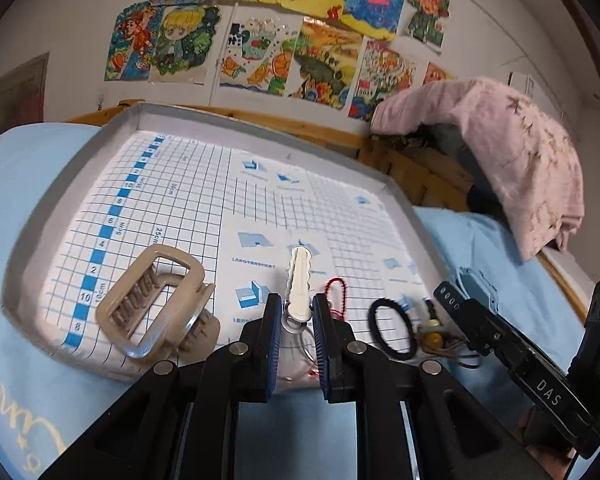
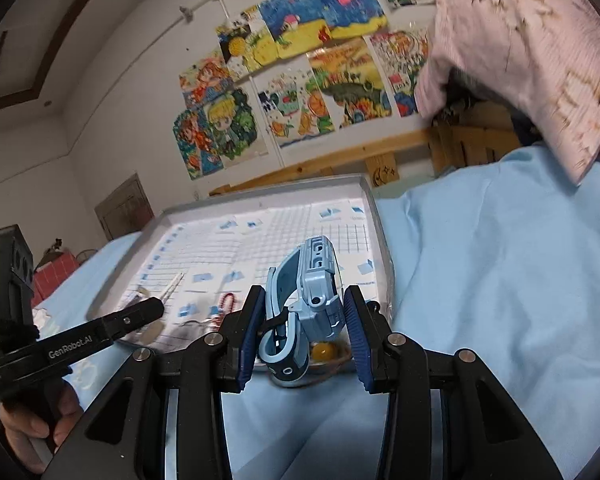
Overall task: Organize jewelry
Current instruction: 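Carry the clip and watch into the grey tray and open both tools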
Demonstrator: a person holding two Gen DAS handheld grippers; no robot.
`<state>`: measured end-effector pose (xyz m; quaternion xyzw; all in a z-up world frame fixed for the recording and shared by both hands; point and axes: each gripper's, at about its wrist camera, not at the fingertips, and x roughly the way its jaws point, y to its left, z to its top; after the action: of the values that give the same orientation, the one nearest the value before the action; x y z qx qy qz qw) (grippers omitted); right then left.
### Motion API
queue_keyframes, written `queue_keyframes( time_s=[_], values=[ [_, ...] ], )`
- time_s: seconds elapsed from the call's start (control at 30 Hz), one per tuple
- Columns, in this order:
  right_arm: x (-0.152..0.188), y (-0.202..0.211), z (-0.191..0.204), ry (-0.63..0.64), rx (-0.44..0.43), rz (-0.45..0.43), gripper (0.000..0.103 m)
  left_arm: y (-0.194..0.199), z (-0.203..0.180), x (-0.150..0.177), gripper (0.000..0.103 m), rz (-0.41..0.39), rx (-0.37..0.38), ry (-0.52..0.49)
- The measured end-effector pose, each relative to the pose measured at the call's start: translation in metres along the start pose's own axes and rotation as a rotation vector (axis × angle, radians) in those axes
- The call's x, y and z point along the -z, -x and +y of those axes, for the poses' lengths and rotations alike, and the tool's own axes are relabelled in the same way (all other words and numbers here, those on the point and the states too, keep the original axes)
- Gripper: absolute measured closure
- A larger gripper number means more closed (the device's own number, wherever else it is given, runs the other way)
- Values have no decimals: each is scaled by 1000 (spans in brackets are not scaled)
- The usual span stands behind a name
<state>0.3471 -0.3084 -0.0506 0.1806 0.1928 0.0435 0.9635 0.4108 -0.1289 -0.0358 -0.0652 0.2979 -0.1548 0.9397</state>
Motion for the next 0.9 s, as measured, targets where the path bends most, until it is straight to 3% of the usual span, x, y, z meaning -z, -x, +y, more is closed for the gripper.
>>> queue_keyframes(
  time_s=[0.2, 0.27, 0.63, 0.7, 0.77, 0.83, 0.9],
  values=[
    [10, -27, -5, -17, 23, 88, 63, -8, -1, 0, 88, 11, 14, -9],
    [12, -29, -3, -13, 17, 91, 57, -9, -3, 1, 88, 14, 14, -16],
    [11, -19, -1, -17, 17, 51, 47, 8, 1, -2, 86, -27, 29, 38],
    [9, -12, 0, -16, 24, 24, 41, 14, -1, -4, 76, -40, 31, 43],
    [5, -8, -1, -13, 17, 1, 39, 22, -3, -6, 48, -60, 21, 42],
    [2, -3, 1, 1, 22, -14, 37, 35, -5, -7, 33, -108, 9, 46],
    [1, 4, 3, 10, 31, -31, 36, 46, -8, -9, 31, -137, 8, 47]
  ],
)
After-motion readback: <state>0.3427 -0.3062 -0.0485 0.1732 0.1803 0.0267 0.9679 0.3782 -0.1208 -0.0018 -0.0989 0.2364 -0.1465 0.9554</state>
